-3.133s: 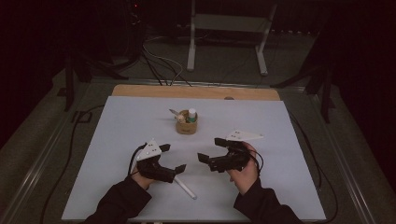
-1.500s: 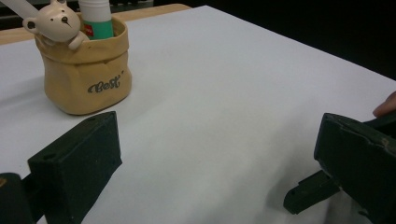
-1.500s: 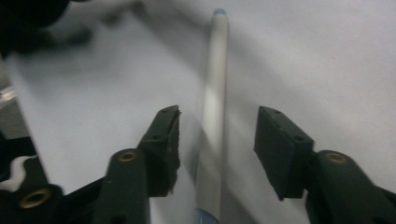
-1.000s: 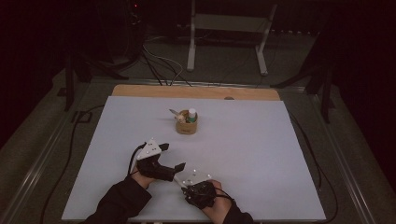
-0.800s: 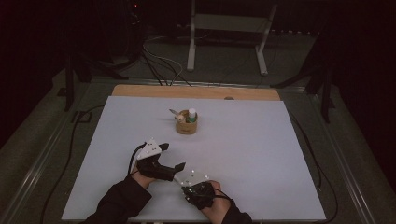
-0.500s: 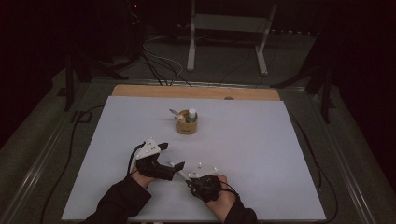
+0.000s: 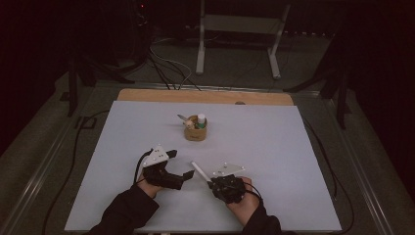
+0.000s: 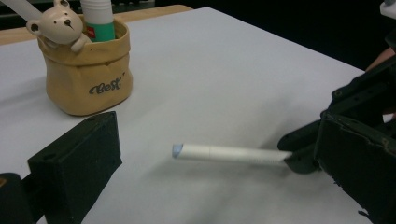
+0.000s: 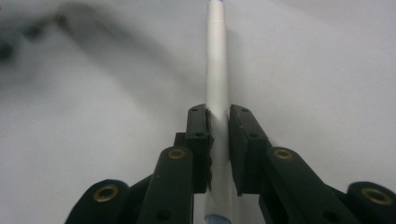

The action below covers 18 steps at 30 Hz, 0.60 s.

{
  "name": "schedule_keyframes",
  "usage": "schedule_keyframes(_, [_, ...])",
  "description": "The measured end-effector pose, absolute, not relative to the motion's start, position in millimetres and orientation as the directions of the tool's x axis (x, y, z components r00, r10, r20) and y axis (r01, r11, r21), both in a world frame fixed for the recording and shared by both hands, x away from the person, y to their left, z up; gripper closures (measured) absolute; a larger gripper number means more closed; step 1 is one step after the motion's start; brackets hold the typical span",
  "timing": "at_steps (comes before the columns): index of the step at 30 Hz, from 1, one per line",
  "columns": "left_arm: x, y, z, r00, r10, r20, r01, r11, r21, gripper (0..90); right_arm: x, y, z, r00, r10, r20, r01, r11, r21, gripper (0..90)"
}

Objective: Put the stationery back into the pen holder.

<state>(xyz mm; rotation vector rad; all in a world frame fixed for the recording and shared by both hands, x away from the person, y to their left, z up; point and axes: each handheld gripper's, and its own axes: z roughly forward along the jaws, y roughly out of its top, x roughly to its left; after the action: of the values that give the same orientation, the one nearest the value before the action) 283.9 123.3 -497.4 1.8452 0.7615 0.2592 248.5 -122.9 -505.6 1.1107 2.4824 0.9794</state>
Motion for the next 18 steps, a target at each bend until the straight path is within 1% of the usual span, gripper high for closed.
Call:
schedule_keyframes(5, [285,124,-497,0.766,0.608,-0.209,0.411,-0.212,0.887,1.2,250,-134,-503,-0.672,0.740,0.036,0.557,0.473,0.683,79.1])
schedule_keyframes(8, [286,123,-498,0.760,0.613,-0.217,0.423,-0.212,0.881,1.2,253,-144,-502,-0.671,0.739,0.059,0.561,0.454,0.692,79.1])
schedule_keyframes(13, [286,122,-497,0.763,0.605,-0.226,0.424,-0.206,0.882,1.2,255,-160,-499,-0.667,0.742,0.062,0.550,0.435,0.713,79.1])
schedule_keyframes(18, [286,120,-496,0.764,0.601,-0.235,0.425,-0.195,0.884,1.2,258,-174,-497,-0.661,0.739,0.132,0.560,0.369,0.742,79.1])
